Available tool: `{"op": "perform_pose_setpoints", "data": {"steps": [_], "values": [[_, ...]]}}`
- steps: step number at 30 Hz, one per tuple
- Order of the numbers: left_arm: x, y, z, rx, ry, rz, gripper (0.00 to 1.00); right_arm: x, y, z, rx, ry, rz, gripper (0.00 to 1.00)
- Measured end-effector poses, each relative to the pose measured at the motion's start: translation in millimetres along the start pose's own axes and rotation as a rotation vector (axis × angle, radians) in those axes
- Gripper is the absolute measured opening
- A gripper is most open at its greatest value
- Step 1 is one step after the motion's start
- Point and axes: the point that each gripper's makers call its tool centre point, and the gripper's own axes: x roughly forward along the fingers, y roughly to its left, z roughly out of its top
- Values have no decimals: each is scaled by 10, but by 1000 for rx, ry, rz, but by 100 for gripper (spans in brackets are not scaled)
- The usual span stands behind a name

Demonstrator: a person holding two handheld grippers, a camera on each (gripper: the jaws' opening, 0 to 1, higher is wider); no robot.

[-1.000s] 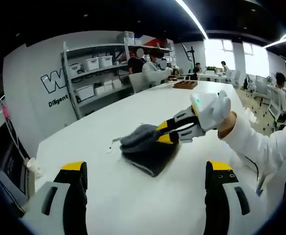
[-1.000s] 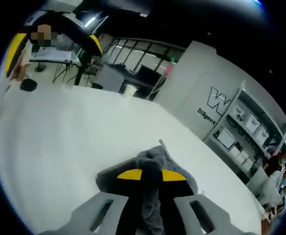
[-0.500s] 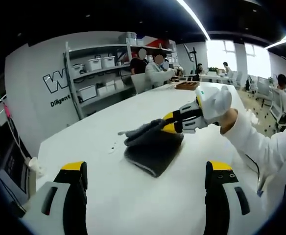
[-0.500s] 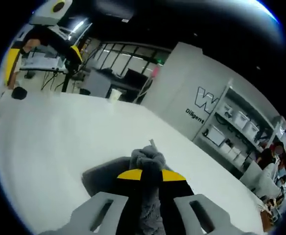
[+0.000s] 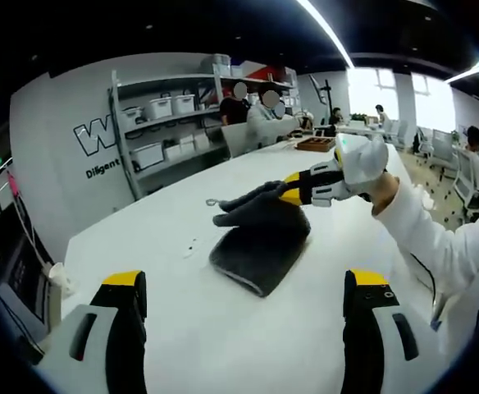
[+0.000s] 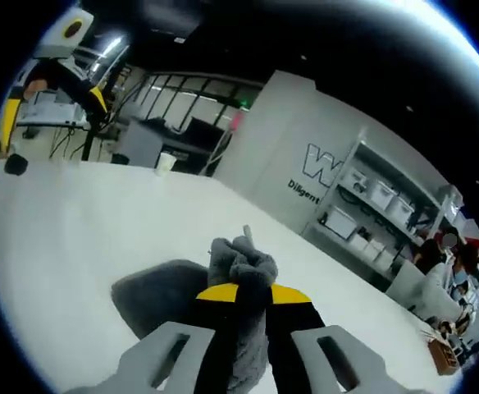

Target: Open the folded towel by lifting each exposed corner and separating the folded layers until the towel lies flat within the target outline without major curled edges

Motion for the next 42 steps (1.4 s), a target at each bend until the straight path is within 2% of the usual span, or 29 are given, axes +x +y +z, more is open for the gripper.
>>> {"op": "perform_pose_setpoints", "data": {"steps": [17,42], "values": [[-2,8,-10,-6,-3,4,99,-79,-332,-151,56,23,-80,5],[24,-10,-14,-8,4,2,99,-147,-571,-358,93,74,-153,6]]}}
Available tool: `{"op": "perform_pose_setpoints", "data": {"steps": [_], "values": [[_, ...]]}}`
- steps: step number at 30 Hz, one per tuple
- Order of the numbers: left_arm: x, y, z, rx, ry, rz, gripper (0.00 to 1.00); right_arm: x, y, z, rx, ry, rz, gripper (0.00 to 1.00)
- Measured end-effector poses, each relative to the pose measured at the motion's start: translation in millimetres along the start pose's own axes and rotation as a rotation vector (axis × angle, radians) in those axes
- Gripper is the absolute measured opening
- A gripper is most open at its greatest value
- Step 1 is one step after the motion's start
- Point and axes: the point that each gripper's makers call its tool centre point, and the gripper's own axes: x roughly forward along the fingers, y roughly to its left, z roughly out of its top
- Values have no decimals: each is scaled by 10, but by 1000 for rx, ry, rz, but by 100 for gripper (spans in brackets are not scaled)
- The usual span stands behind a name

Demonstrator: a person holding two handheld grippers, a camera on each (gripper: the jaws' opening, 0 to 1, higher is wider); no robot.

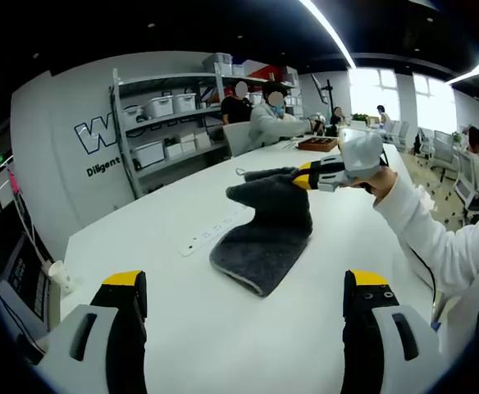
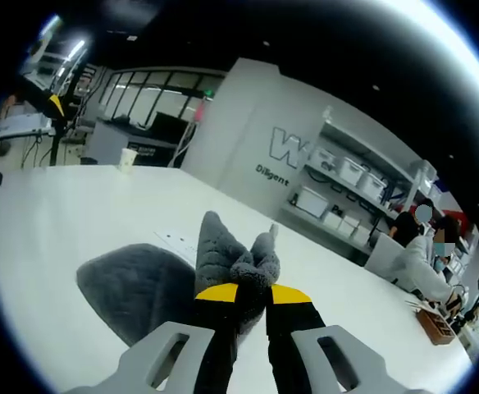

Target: Open the folded towel by lifting each exposed corner and separating the folded layers until the towel lies flat within the target outline without major curled edges

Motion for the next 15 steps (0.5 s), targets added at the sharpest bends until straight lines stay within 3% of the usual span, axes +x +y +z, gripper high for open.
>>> {"op": "perform_pose_setpoints", "data": {"steps": [15], "values": [[5,-1,11,1,1,0,99,20,-73,-69,6,26,-28,6]]}}
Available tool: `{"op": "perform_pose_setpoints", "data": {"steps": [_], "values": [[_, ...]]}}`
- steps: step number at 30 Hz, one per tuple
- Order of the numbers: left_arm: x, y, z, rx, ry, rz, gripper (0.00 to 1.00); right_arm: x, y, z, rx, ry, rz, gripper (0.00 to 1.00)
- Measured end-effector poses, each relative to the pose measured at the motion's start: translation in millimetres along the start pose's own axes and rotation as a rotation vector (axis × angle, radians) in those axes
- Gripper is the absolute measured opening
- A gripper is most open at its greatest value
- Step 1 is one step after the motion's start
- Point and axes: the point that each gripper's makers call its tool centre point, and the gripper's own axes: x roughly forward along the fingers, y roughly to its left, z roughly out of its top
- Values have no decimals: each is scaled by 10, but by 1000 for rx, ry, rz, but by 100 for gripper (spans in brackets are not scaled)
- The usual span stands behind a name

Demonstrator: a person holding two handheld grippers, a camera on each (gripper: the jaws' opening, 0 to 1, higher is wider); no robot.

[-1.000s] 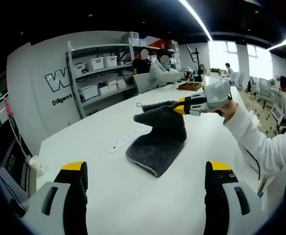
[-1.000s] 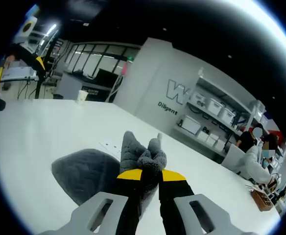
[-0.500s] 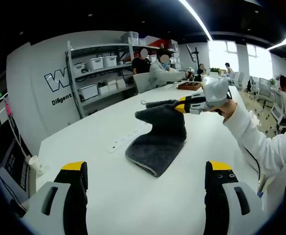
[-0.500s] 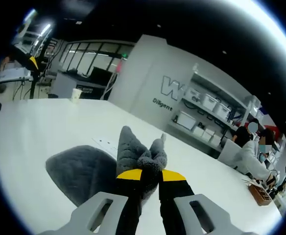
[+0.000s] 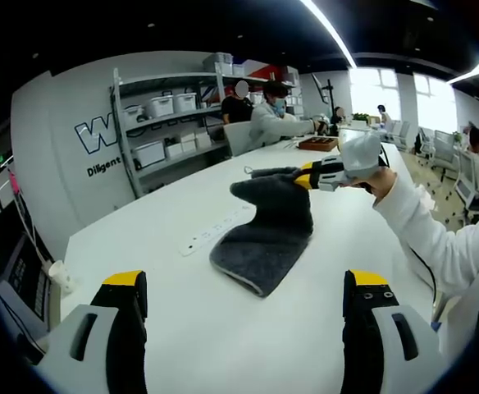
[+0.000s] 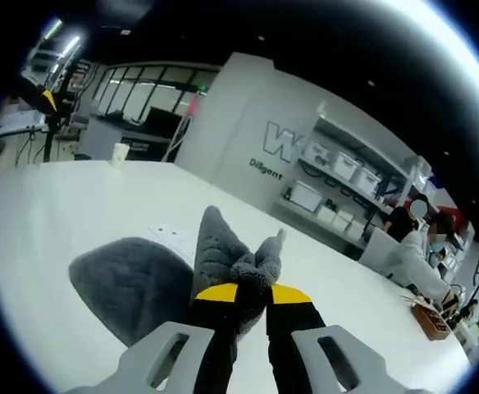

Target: Open the folded towel by lifting each exposed corner and separating the folded layers until the towel lies flat within the target outline without major curled edges

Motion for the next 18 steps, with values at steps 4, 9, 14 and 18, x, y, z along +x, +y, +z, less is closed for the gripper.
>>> {"op": "perform_pose_setpoints", "data": {"steps": [4,9,14,18], "values": [[3,3,-5,-1,2,0,99,10,-42,-38,7,10,-13,6],[-5,10,-1,0,1,1,99,15,-110,-85,19,20,-28,6],[-1,8,4,1,0,-1,99,14,-148,-127,30,27,-37,6],[2,9,-3,0,2,0,99,8,-170,-152,36,31,-43,6]]}}
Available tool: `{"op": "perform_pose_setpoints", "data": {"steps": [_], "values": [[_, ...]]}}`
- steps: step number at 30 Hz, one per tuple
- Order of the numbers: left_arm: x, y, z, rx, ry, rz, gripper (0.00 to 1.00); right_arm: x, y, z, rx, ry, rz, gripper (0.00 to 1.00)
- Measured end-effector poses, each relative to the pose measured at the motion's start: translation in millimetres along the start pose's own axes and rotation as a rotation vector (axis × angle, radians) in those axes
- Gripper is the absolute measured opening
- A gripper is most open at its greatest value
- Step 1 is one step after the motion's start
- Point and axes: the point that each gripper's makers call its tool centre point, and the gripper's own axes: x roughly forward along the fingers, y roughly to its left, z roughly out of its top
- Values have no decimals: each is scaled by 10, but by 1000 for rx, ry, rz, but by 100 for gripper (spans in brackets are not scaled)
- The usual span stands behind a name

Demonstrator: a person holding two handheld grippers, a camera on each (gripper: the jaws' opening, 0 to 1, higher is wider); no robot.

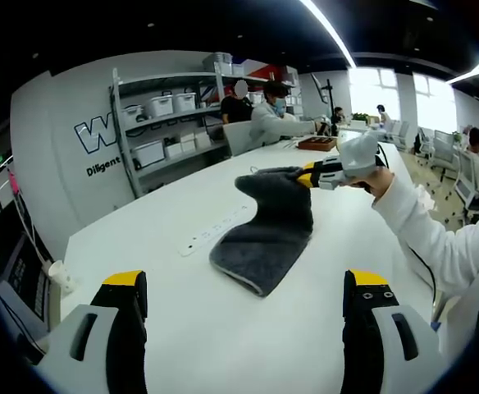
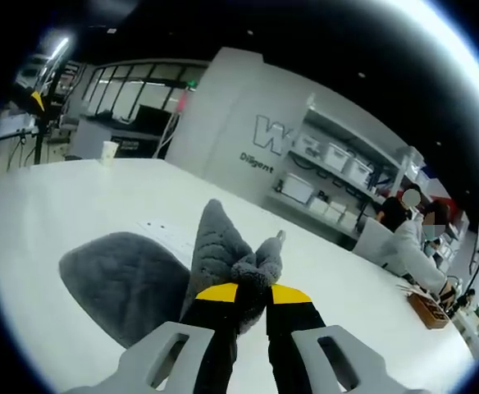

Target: Open the folded towel by lifting each exposed corner and separating the folded layers until the towel lies flat within the target outline without major curled edges

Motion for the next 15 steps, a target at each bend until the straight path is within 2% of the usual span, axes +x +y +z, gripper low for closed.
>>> {"op": "perform_pose_setpoints", "data": {"steps": [15], "values": [[3,-14,3,3,0,-2,99,24,-60,-100,7,30,-20,6]]}}
